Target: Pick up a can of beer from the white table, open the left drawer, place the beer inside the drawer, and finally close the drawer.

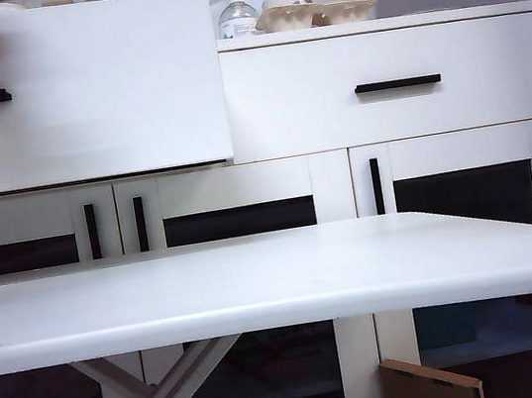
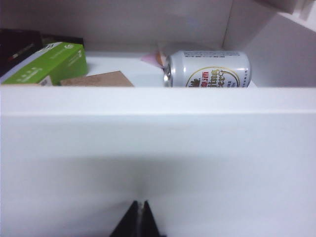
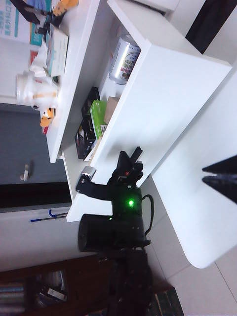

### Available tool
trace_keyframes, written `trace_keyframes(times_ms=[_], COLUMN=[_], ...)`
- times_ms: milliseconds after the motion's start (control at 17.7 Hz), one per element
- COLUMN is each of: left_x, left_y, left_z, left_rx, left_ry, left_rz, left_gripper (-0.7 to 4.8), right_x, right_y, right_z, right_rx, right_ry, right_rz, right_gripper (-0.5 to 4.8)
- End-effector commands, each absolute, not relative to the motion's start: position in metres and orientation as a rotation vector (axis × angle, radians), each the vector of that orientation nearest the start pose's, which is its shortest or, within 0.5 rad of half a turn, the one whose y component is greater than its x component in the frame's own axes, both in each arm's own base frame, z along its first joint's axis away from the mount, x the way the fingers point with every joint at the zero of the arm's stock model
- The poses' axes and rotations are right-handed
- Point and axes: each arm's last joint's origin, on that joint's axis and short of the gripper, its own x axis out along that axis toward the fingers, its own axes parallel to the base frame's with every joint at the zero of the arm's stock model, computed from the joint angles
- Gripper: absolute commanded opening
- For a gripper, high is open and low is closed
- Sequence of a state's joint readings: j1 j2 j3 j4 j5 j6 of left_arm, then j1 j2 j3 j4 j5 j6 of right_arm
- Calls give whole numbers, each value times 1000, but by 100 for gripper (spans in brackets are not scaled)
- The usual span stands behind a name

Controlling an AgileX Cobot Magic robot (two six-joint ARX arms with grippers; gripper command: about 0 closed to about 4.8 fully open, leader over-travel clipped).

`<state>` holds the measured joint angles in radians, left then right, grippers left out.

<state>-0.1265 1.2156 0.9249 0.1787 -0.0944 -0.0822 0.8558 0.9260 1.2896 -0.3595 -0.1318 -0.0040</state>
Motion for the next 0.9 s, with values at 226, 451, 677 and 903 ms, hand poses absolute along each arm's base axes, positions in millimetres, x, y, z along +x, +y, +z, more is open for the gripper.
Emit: trace_keyframes(times_ms=[226,451,677,903], left_x=[302,315,328,348], left_y=[-34,-35,-36,-39], left_z=[318,309,302,311], left_rx=[-78,-82,-83,-86], left_ry=[3,-29,-32,-55], left_rz=[-4,15,14,13], left_gripper=[-6,-6,-6,-6], right_x=[104,103,103,104], right_y=[127,127,127,127], right_z=[461,461,457,454], right_rx=[8,8,-5,-17], right_ry=[-21,-20,15,45], right_rz=[998,997,998,997], right_gripper=[-5,-6,-6,-5])
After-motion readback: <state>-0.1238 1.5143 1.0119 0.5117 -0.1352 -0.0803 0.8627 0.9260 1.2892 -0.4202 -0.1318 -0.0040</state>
